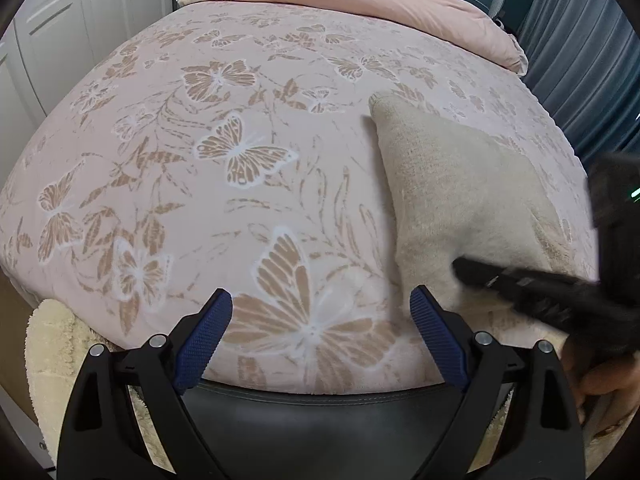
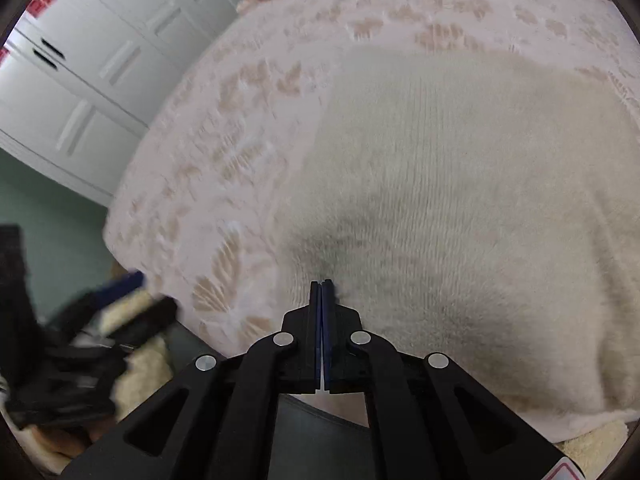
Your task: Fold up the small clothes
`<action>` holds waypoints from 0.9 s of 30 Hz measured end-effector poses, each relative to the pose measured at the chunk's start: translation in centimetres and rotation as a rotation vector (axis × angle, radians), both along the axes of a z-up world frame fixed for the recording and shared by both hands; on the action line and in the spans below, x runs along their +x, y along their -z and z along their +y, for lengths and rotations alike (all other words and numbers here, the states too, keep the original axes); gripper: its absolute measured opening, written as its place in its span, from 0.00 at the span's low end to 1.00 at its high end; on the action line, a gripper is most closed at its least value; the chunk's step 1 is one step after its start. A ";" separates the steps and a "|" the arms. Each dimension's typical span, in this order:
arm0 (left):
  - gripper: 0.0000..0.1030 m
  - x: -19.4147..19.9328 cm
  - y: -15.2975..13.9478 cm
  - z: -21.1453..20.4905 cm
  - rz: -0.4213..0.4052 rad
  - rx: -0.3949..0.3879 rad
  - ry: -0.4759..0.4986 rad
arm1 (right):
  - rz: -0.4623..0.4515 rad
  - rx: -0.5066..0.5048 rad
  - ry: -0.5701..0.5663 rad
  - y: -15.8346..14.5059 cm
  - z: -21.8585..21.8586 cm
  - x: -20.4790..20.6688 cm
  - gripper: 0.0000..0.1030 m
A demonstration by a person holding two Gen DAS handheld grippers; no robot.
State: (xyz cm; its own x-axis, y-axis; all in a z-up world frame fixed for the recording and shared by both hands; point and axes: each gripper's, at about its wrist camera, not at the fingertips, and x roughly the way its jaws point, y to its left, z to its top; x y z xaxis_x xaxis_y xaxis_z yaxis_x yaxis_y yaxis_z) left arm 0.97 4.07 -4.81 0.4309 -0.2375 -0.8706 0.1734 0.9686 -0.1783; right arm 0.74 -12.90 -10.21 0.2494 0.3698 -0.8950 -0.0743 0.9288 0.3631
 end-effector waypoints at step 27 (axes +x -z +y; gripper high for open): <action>0.91 1.6 -0.1 -12.4 0.016 -0.097 0.232 | -0.156 -0.141 0.474 -2.6 -18.1 -3.3 0.61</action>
